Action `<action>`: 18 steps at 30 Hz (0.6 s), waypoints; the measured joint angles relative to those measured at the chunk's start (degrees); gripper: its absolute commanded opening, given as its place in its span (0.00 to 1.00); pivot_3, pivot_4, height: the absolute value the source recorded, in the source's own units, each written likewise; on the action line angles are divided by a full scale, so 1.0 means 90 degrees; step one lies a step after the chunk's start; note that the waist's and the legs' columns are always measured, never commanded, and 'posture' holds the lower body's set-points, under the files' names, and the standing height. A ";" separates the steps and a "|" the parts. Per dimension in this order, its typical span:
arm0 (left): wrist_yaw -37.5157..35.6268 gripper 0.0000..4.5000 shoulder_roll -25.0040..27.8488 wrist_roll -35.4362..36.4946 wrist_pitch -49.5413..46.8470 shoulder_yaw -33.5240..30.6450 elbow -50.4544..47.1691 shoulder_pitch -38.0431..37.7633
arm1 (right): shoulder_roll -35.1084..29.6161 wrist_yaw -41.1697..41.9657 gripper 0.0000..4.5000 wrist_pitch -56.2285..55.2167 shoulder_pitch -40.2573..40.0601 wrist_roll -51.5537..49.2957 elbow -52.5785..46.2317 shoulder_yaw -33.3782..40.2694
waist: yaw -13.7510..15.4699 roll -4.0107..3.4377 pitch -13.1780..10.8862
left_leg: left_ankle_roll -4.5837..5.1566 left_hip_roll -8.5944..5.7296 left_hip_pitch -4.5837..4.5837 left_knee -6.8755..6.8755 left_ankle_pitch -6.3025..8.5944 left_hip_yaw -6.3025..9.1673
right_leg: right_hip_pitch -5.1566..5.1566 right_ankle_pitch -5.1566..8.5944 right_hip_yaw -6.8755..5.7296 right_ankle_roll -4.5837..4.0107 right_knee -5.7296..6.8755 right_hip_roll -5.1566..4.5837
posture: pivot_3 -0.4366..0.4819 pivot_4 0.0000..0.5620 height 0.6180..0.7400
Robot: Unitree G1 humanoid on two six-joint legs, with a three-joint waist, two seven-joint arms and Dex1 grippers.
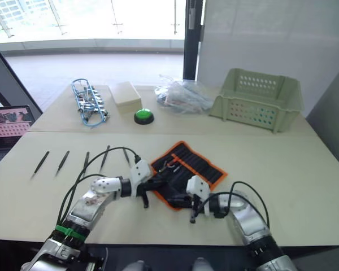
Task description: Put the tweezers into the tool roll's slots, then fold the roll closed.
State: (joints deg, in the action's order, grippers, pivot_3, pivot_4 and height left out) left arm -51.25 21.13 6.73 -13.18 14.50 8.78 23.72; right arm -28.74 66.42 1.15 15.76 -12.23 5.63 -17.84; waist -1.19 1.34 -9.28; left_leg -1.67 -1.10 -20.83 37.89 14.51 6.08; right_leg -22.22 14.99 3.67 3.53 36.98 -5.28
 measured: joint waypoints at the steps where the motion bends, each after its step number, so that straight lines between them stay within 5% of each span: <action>1: -0.0003 0.01 0.0000 0.0000 0.0015 0.0003 0.0008 0.0000 | -0.0030 0.0033 0.00 -0.0062 -0.0002 0.0014 0.0004 -0.0011 | 0.0003 0.0000 0.0000 | 0.0000 0.0000 0.0000 0.0000 0.0000 0.0000 | 0.0000 0.0000 0.0000 0.0000 -0.0001 0.0000 | 0.48 0.27 1.00; 18: -0.0098 0.01 0.0077 0.0365 -0.0129 -0.0376 0.0018 -0.0013 | -0.0485 0.0252 0.00 -0.0636 0.0152 0.0483 -0.0135 -0.0278 | -0.0009 0.0001 0.0001 | 0.0000 0.0006 0.0007 -0.0009 0.0000 -0.0001 | 0.0002 0.0000 0.0000 0.0000 -0.0006 0.0003 | 0.48 0.27 1.00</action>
State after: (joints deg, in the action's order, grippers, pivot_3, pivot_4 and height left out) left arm -52.13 21.83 10.02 -14.34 11.12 8.94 23.60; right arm -33.10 68.69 -4.57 17.13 -7.89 4.41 -20.34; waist -1.27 1.34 -9.28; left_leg -1.67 -1.05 -20.77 37.81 14.51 6.07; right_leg -22.21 14.99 3.67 3.52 36.93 -5.26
